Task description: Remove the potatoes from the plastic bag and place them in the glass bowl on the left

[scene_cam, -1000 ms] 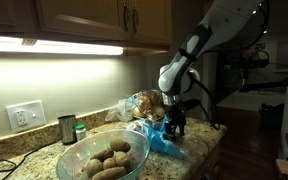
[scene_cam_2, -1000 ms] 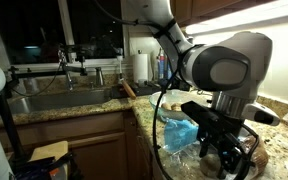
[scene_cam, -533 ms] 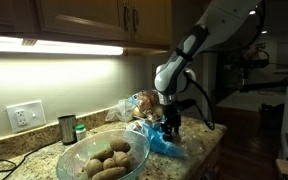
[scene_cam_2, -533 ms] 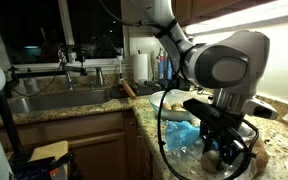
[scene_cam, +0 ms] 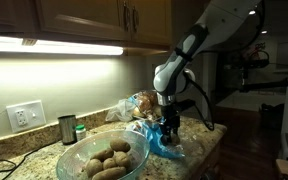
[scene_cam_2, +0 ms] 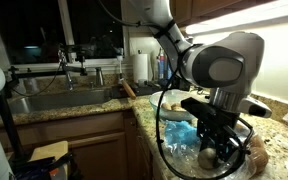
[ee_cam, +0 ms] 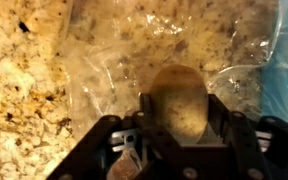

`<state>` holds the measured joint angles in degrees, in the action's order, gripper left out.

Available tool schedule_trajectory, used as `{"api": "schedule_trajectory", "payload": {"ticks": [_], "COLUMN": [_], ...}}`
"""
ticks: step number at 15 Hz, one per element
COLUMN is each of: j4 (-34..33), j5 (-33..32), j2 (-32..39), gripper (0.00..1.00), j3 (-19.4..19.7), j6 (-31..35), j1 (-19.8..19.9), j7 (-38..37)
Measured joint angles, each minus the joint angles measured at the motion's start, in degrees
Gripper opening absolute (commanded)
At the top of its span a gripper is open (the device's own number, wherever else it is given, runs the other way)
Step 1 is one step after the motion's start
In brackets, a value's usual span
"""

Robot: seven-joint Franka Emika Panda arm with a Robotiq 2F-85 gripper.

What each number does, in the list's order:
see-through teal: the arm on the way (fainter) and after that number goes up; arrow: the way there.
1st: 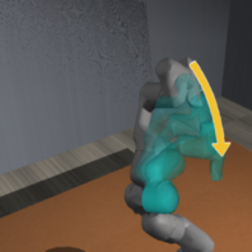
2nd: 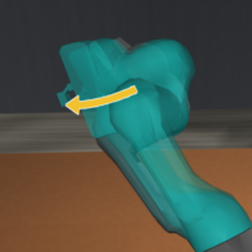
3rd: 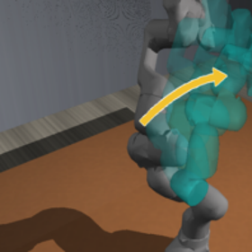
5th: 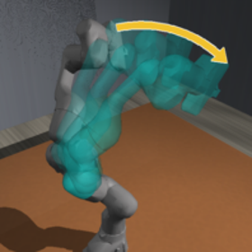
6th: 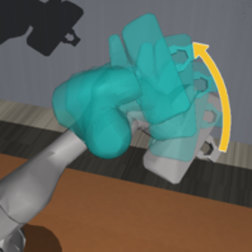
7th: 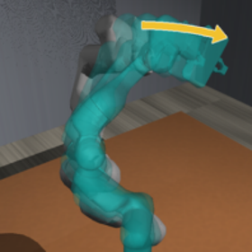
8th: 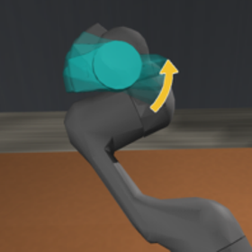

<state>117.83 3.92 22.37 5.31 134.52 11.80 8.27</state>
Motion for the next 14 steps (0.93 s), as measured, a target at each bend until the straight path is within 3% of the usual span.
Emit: {"api": "schedule_trajectory", "payload": {"ticks": [14], "j4": [6.62], "j5": [-0.64], "j2": [-9.95], "gripper": [0.32], "j3": [-0.41], "j6": [-0.49], "j1": [-1.71], "j7": [0.38]}}
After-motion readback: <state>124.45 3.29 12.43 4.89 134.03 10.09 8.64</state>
